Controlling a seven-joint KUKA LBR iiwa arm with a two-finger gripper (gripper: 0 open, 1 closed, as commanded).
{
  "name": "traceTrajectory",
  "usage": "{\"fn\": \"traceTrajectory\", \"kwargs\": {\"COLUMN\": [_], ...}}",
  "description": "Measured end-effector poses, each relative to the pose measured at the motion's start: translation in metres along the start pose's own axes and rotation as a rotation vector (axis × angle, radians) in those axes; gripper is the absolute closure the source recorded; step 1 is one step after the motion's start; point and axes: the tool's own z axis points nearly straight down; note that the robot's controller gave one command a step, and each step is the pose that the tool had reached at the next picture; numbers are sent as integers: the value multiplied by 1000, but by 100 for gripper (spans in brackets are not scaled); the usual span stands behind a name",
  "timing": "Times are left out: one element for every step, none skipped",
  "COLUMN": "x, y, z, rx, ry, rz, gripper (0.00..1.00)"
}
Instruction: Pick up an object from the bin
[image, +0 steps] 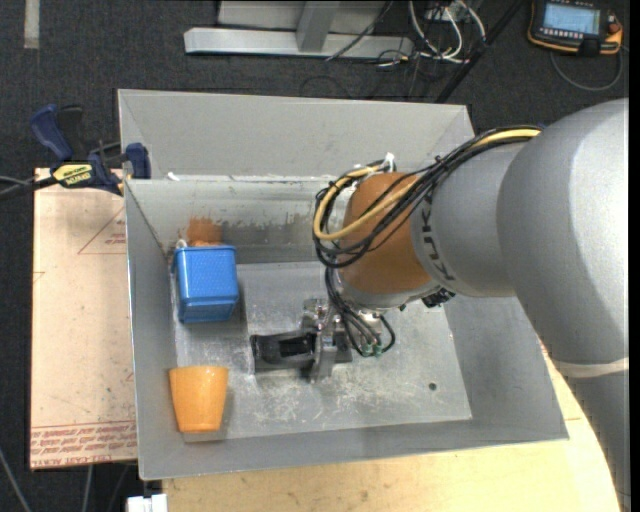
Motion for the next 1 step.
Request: {"fn": "traceTrajectory", "kwargs": {"x": [4], "y": [-2], "z": [-130], "rx": [1], "ry": [2], "rz": [140], "gripper": [100]}}
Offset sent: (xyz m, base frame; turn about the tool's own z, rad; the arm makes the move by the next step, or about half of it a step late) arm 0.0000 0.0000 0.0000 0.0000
